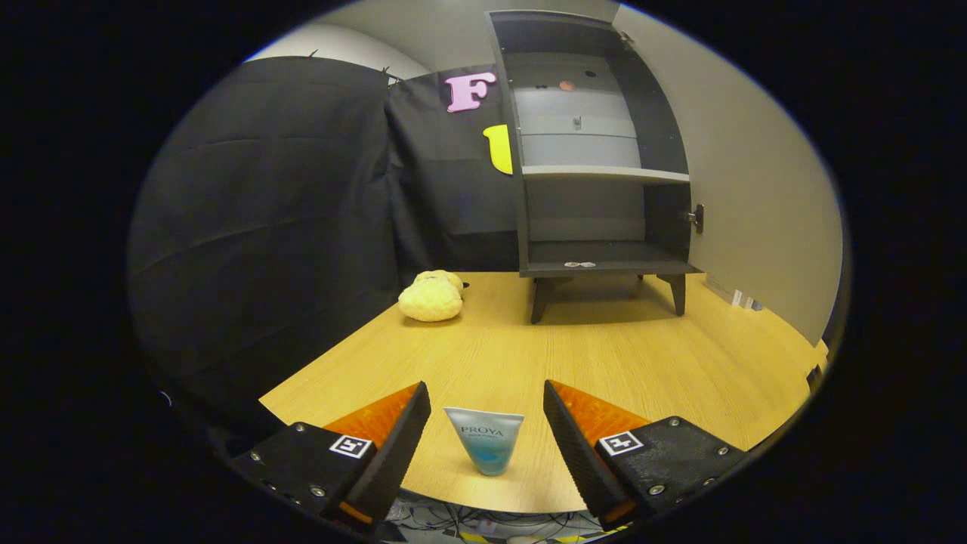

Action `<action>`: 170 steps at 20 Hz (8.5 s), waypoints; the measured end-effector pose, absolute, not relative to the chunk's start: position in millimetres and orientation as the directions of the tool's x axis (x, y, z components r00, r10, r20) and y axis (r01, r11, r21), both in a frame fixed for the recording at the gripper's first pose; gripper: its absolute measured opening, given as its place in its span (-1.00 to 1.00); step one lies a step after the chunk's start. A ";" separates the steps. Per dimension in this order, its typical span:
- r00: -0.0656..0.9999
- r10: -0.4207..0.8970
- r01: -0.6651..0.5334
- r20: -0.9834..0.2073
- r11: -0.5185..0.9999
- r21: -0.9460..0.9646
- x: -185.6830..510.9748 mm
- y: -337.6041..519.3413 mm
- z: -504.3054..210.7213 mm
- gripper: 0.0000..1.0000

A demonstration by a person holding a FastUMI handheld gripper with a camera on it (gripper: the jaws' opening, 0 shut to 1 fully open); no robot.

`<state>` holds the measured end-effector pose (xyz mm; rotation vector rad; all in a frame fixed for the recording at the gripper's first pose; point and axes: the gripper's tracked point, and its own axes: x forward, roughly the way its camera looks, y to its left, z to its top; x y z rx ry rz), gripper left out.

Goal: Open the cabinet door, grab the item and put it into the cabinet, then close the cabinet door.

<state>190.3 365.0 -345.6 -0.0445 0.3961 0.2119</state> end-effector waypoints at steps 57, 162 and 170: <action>0.937 0.134 -0.152 -0.322 0.988 -0.033 456.2 258.7 -94.7 -0.02; 0.932 -0.354 0.360 -0.077 0.928 0.093 214.2 -94.2 48.4 0.90; 0.944 -0.326 0.329 -0.058 0.942 0.069 214.4 -65.9 52.3 0.85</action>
